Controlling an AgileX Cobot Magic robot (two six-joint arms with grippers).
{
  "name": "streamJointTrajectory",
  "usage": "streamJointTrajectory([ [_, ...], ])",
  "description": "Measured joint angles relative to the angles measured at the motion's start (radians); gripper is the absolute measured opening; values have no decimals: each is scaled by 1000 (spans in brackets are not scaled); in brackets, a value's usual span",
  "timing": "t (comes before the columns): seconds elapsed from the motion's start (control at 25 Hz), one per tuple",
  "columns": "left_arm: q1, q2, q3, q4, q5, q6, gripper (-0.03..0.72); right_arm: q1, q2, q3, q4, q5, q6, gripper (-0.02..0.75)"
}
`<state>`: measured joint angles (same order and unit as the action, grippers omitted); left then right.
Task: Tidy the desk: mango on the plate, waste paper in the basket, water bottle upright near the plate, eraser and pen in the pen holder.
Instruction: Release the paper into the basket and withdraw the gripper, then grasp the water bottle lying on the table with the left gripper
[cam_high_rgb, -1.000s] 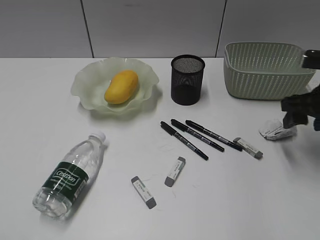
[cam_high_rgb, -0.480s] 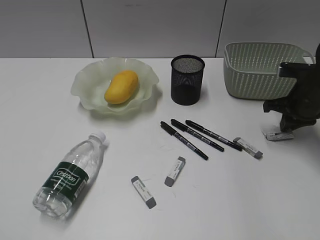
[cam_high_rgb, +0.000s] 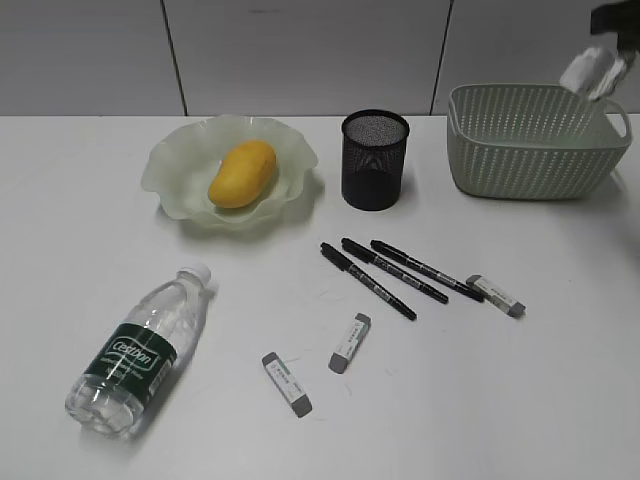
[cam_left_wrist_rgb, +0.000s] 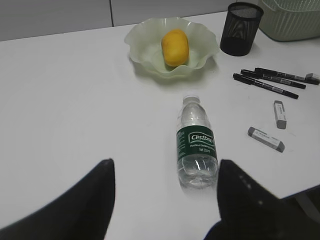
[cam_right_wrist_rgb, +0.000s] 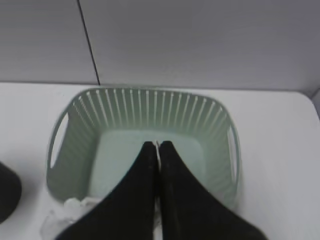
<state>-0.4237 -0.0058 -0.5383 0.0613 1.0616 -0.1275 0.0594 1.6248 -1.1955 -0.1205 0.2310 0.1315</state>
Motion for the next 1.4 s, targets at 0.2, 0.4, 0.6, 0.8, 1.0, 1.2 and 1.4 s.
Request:
streamJointTrajectory([
  [0.2, 0, 0, 0, 0, 0, 0, 477, -4, 258, -197, -34, -53, -10, 108],
  [0.4, 0, 0, 0, 0, 0, 0, 477, -4, 315, -275, -62, 75, -12, 551],
  [0.6, 0, 0, 0, 0, 0, 0, 470, 0, 59, -85, -64, 188, -14, 553],
  [0.8, 0, 1, 0, 0, -1, 0, 468, 49, -369, 275, -5, 399, -51, 514],
  [1.0, 0, 118, -1, 0, -10, 0, 462, 114, -807, 508, 104, 657, -75, 510],
  [1.2, 0, 405, -44, 3, -149, 0, 461, 130, -1197, 624, 140, 805, -110, 509],
  [1.4, 0, 818, -121, 0, -323, -1, 461, 130, -1509, 668, 141, 836, -122, 509],
])
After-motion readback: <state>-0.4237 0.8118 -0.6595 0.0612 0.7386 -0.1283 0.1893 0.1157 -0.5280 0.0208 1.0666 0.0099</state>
